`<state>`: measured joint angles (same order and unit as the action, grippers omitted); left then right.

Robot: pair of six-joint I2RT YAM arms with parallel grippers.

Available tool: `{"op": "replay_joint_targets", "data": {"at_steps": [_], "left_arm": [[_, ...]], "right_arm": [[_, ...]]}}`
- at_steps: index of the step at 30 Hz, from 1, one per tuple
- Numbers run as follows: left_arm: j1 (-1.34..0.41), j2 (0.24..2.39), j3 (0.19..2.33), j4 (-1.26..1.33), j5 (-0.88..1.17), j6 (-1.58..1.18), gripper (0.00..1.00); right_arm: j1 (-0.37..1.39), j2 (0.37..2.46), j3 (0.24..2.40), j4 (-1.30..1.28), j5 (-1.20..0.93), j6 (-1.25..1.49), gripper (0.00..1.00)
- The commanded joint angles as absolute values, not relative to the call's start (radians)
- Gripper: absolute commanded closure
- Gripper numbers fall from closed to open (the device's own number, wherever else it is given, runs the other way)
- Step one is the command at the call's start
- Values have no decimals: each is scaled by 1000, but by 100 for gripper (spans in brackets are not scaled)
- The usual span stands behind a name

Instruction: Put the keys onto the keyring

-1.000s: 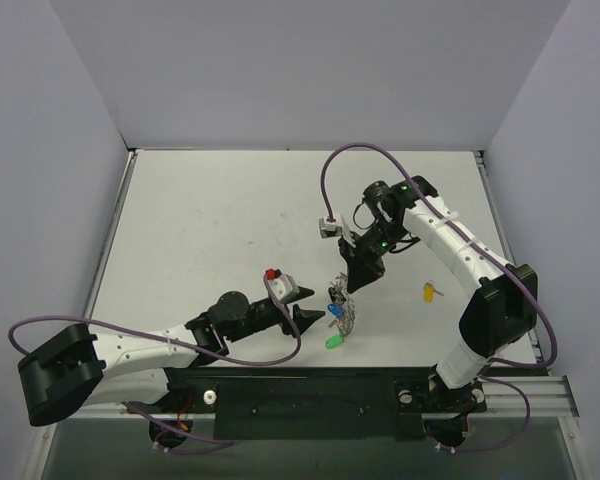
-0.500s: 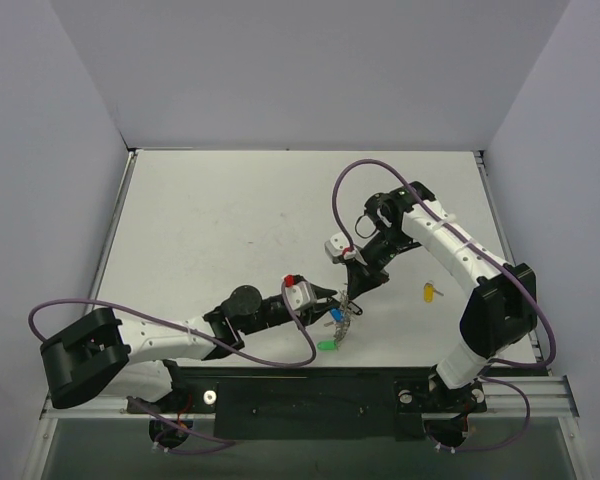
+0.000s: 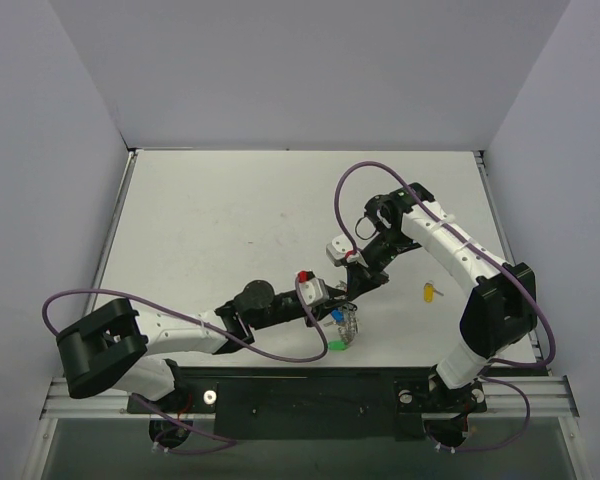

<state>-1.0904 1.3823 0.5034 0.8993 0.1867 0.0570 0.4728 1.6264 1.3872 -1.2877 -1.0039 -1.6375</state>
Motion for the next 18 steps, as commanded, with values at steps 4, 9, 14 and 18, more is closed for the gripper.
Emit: {"op": "replay_joint_targets", "data": {"at_steps": [4,9,14,18], "left_arm": [[-1092,1391,558,874,190,57,71],[-1092,1391,555,854,189,54,72],[-1092,1393,554,844,190,49,72],[-1092,1394,561,839,190,48,74]], "right_arm": [[477,1580,1384,-1536,-1077,-1672,100],[476,1580,1384,-1537,-1075,-1671,100],[476,1582,1387,-1536,-1077,-1669,100],[474,1583,1384,-1537,-1080,-1669,100]]}}
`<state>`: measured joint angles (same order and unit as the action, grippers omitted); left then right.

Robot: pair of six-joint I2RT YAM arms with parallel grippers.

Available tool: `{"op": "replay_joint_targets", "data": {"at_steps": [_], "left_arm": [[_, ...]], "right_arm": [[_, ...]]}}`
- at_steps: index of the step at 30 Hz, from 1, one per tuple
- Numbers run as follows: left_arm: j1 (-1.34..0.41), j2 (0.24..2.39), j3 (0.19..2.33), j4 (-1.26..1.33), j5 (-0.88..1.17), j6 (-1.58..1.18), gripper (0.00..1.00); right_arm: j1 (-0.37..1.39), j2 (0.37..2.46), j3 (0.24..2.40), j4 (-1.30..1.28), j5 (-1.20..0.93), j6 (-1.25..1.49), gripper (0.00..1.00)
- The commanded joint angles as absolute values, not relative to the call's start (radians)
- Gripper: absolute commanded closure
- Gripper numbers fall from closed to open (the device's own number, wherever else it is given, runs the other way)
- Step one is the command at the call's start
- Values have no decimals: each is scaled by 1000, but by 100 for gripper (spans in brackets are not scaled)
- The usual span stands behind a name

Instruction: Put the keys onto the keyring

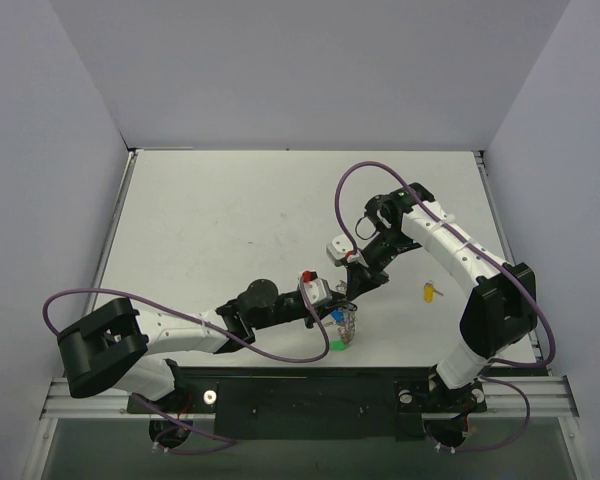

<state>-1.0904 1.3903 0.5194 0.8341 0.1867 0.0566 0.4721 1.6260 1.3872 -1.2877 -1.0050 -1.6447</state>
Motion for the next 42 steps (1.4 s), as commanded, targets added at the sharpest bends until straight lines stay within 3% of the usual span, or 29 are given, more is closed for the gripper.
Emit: {"op": "replay_joint_targets", "data": {"at_steps": [1,10,12,13,14,18,22,24,29,34,42], "left_arm": [[-1092,1394,563,841,190,48,74],[-1092,1396,578,853,206,31,77],[-1092,1397,581,851,207,29,82],[-1092,1397,584,848,210,31,95],[-1092,1397,584,844,212,31,100],[-1092,1384,572,834,201,32,100],[-1091,1329,526,818,189,74,100],[-1091,1272,508,786,187,101,100],[-1089,1181,468,720,224,170,100],[-1089,1137,431,713,253,209,100],[-1086,1123,480,629,230,164,100]], "right_arm": [[476,1585,1384,-1536,-1081,-1669,100],[476,1586,1381,-1536,-1085,-1670,100],[476,1588,1382,-1536,-1086,-1669,100],[476,1586,1381,-1536,-1086,-1669,100],[476,1586,1381,-1536,-1086,-1669,100],[476,1580,1382,-1536,-1088,-1651,99],[456,1548,1396,-1529,-1089,-1596,68],[430,1526,1410,-1520,-1089,-1547,63],[347,1456,1376,-1456,-1104,-1482,60],[354,1394,1246,-1292,-1106,-1422,60],[411,1387,1242,-1223,-1080,-1399,59]]}}
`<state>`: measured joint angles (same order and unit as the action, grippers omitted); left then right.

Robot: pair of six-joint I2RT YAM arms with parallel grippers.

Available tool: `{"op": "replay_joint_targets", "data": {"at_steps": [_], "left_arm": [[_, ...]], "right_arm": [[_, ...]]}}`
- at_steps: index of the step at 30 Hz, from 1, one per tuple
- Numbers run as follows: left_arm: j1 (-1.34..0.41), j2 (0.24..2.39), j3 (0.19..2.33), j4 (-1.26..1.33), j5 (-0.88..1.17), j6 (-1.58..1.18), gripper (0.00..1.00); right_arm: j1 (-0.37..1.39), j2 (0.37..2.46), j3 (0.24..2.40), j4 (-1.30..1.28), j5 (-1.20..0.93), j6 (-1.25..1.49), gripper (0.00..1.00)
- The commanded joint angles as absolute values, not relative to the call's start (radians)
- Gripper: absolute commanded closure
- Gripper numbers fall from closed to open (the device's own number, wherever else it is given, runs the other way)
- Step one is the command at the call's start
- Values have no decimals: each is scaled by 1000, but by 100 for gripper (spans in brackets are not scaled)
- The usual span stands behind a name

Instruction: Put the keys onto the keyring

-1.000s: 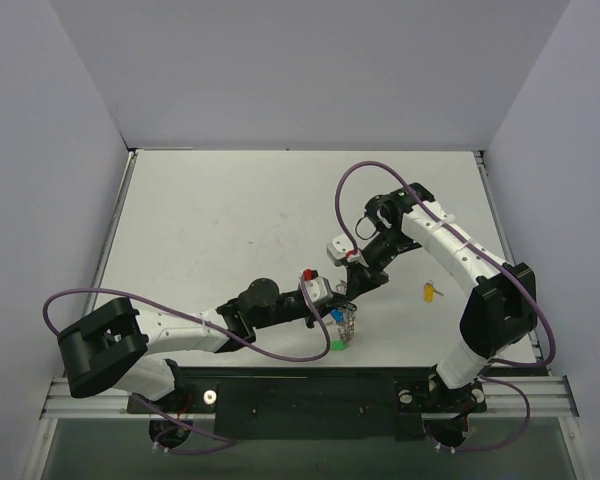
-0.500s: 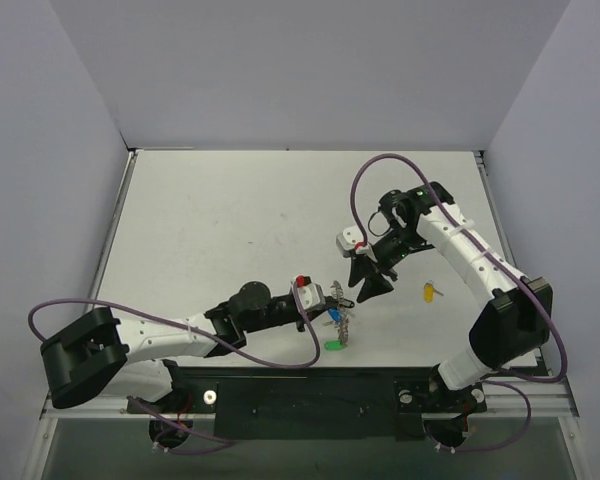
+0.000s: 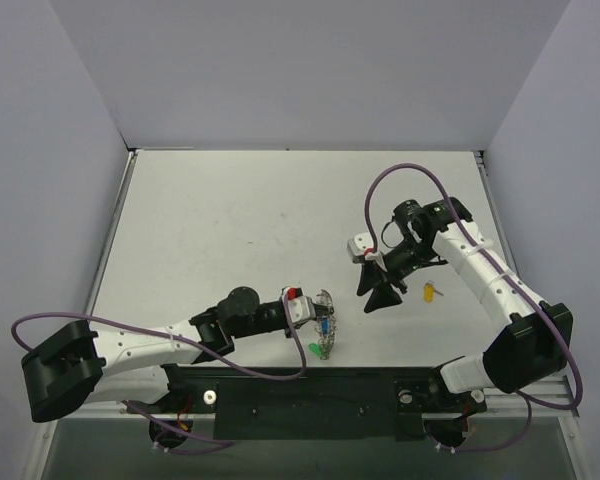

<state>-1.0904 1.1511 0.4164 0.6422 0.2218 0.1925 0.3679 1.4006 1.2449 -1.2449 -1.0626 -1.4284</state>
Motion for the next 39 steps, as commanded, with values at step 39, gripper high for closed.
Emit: {"op": "replay_joint_targets", "data": {"at_steps": [39], "left_arm": [[-966,1170,663,454,316,-233,100]], "right_arm": [[531,1462,1273,-928,-1155,-1086,69]]}}
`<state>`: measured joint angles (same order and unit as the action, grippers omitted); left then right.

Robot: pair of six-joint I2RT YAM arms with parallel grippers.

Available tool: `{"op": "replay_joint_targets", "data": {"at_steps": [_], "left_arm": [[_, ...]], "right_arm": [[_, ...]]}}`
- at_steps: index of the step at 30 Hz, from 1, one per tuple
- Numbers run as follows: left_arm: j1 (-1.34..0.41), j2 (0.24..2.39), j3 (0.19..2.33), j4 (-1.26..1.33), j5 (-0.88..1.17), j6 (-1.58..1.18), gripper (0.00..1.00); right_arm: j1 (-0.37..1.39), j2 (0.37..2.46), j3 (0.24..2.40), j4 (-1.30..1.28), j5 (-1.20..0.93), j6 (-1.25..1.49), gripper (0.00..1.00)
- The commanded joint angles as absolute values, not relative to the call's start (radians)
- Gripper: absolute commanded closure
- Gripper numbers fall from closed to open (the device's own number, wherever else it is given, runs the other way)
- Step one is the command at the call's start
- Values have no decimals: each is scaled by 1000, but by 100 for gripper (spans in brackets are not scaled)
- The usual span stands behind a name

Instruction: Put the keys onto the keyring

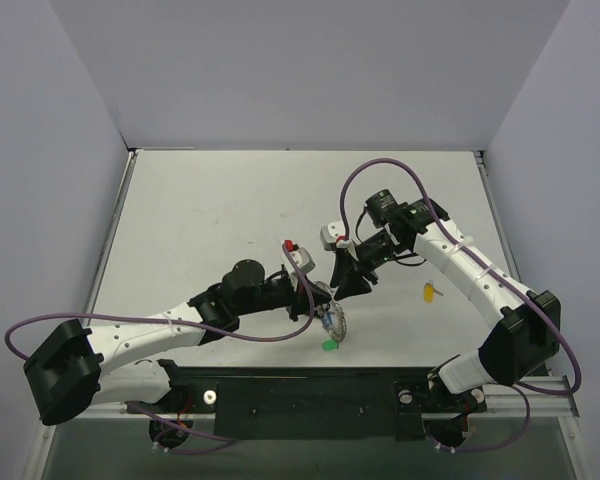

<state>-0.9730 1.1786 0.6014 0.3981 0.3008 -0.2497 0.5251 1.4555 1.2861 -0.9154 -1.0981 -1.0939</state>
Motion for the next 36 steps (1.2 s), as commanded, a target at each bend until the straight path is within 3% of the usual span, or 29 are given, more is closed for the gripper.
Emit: {"op": "replay_joint_targets", "data": {"at_steps": [1,5,8,26,30,32,36], "left_arm": [[-965,1167,661,454,313,-233,100],[-963,1158,655,457,310,-232,100],[-960,1155,652,456,310,-232,100],[-954,1137,635,489,311,-255,100],[-954,1135,635,494,311,-256,100],[-954,1137,634,495,311,-259,100],[-953,1131,615,531,307,-278,100]], "right_arm": [[532,1462,1272,-928,-1152,-1086,71],[532,1470,1273,-931,-1149,-1081,84],[534,1474,1272,-933,-1152,-1081,88],[537,1491,1267,-973,-1169,-1132,85],[538,1494,1270,-982,-1172,-1144,90],[537,1494,1275,-988,-1173,-1143,100],[534,1493,1281,-996,-1187,-1140,100]]}}
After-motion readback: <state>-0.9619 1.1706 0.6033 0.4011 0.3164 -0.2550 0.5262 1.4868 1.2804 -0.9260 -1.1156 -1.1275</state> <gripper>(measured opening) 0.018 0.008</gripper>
